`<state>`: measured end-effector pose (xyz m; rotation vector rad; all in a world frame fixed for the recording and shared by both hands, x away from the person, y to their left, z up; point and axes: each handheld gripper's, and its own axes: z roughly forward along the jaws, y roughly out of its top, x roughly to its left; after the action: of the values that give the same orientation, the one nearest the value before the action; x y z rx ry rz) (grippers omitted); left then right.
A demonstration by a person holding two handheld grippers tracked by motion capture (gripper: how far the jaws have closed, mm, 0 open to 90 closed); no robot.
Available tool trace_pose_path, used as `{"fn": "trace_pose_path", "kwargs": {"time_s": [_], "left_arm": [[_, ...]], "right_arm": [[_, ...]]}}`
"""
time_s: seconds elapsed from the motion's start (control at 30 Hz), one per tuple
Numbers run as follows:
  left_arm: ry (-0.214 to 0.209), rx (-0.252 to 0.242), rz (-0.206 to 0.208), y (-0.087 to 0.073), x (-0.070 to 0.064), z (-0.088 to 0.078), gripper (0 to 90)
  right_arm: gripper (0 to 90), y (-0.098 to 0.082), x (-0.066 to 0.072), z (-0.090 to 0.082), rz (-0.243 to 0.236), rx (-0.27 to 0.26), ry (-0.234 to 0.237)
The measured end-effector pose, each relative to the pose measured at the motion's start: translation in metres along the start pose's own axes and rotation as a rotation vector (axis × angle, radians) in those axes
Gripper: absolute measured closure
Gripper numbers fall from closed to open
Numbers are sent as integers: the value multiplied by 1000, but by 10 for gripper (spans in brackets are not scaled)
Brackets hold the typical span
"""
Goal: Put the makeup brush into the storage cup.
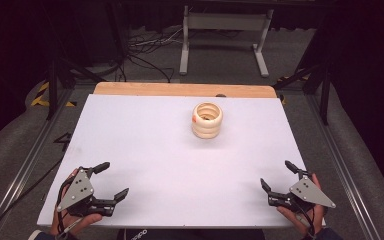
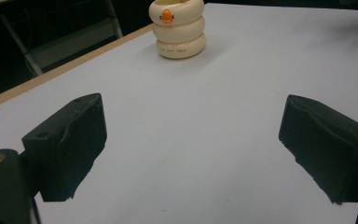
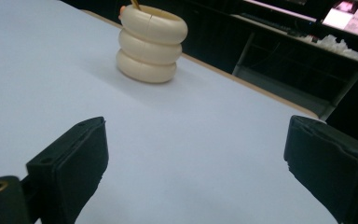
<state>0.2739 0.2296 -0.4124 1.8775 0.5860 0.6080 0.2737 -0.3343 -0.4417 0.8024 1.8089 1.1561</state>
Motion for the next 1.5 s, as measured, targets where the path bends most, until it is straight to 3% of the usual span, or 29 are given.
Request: {"fn": "trace_pose_path", "kwargs": {"time_s": [0.07, 0.27, 0.43, 0.57, 1.03, 1.5], "left_arm": [[6, -2, 1, 0, 0, 0, 82], [-1, -1, 9, 1, 1, 2, 82], [-17, 6, 17, 1, -3, 6, 82], [-10, 2, 12, 2, -4, 6, 82], [-5, 16, 19, 2, -1, 8, 85], [-2, 24, 17, 2, 0, 10, 87]], "right_arm": [[72, -1, 3, -2, -21, 0, -3], [72, 3, 4, -7, 0, -25, 5], [74, 13, 17, -8, -59, -31, 39], [74, 12, 20, -5, -66, -9, 39], [78, 11, 12, -8, -18, -28, 18], [79, 10, 10, -9, -5, -34, 6]]}}
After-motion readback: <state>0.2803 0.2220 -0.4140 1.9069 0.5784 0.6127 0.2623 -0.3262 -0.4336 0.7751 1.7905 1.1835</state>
